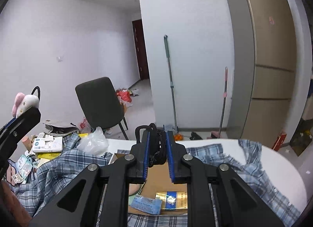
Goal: Organize soft objects
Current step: 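Carry bunny and black cable over the box, lower them in, open both grippers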
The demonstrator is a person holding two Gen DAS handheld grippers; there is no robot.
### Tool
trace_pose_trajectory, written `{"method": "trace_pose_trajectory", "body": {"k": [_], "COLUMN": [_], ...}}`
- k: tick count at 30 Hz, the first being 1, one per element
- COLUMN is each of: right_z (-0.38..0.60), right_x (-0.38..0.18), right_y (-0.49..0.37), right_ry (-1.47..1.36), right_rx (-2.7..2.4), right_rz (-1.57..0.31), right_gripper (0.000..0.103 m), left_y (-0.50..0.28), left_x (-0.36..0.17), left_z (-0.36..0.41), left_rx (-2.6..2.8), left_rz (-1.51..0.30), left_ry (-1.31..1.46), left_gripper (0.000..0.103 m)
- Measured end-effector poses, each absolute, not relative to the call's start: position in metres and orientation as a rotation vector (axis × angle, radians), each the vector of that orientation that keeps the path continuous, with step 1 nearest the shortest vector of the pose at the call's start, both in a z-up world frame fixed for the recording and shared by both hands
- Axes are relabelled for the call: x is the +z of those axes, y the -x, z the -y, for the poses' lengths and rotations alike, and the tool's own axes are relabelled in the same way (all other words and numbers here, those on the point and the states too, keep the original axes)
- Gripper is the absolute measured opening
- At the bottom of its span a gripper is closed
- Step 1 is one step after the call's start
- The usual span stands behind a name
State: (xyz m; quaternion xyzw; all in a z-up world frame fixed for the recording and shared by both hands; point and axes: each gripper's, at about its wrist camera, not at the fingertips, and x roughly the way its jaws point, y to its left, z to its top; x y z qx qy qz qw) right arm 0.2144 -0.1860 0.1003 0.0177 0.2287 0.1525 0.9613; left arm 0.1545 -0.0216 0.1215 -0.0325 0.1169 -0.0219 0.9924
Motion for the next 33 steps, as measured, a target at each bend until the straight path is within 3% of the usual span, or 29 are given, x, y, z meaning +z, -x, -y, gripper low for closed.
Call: {"method": "trace_pose_trajectory", "body": {"k": [21,30,32,33], "right_z": [0.187,0.183,0.182,0.181], "right_x": [-0.009,-0.024,-0.025,-0.025], "right_y": [-0.275,-0.278,-0.278,-0.278], "right_ry": [-0.005,0.008,0.009,0.010], "right_rx": [0.274,0.289,0.294,0.297], "right_rz": [-0.734,-0.780,-0.784,-0.787], "right_gripper": [0.016,0.016,0.021,0.032], "left_y": [-0.255,-0.261,-0.261,-0.262], "left_x": [0.010,-0.006,-0.006,-0.007], "left_z": [0.016,0.027,0.026,0.027], "left_rx": [-0.047,-0.059,-0.064,-0.066], "left_rz": [-0.641,-0.695,-0.699,-0.700], "left_ry": [0.031,0.011,0.011,0.007], "left_gripper": [0.030,0.030,0.037,0.051]}}
